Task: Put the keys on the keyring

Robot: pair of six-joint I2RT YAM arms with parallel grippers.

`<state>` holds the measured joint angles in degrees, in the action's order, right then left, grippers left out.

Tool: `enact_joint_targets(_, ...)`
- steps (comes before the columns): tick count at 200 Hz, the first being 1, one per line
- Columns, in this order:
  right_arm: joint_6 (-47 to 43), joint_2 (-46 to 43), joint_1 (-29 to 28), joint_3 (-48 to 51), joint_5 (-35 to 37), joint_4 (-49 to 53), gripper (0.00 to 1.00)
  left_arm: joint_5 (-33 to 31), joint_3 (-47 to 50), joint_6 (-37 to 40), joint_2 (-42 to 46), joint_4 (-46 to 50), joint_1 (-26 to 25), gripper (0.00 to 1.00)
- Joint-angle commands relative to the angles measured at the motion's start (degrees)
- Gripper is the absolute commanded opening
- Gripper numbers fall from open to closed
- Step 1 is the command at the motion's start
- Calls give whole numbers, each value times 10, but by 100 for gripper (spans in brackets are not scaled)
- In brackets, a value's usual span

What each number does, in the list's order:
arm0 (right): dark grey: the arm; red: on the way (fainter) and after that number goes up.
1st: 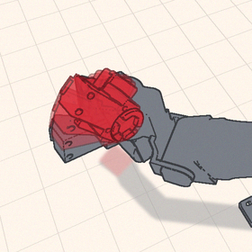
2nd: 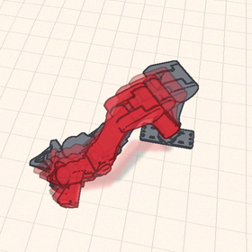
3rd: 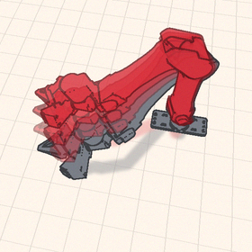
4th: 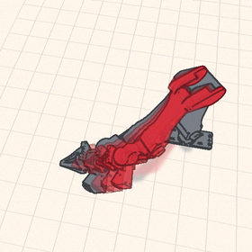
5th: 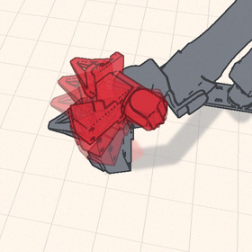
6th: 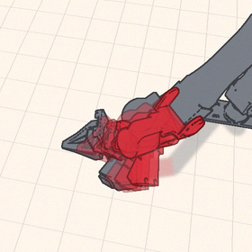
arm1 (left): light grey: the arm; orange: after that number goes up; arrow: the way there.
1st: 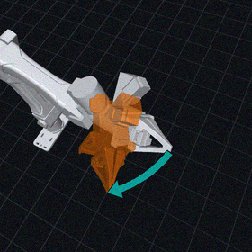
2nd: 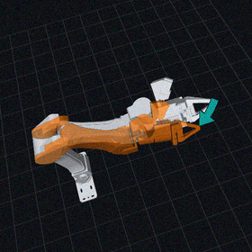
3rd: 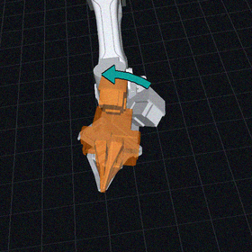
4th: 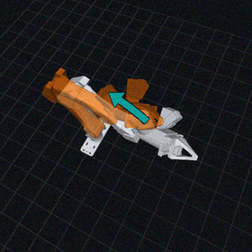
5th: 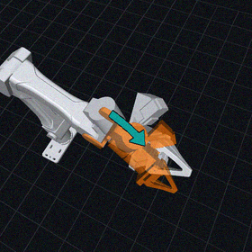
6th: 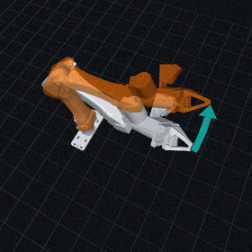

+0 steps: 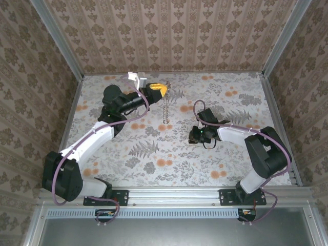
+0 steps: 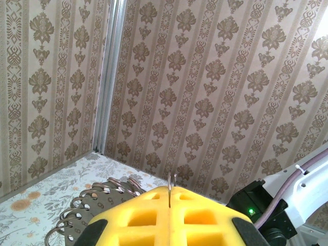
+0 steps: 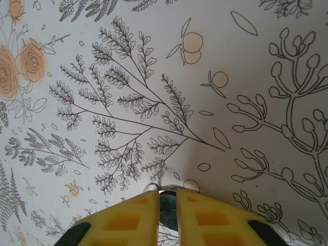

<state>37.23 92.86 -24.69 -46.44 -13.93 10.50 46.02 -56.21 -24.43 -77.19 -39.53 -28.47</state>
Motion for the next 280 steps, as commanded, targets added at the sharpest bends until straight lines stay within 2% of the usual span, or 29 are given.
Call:
enact_joint_targets(1,-8,6,1,4,3,3,22,3,0,-6,0,-39,0,0)
enact_joint_targets(82,-10,-32,-3,-3,21,33,30,4,0,-6,1,-38,0,0)
enact_joint_targets(280,-58,31,-55,-73,76,101,25,5,-5,-6,-3,-36,0,0)
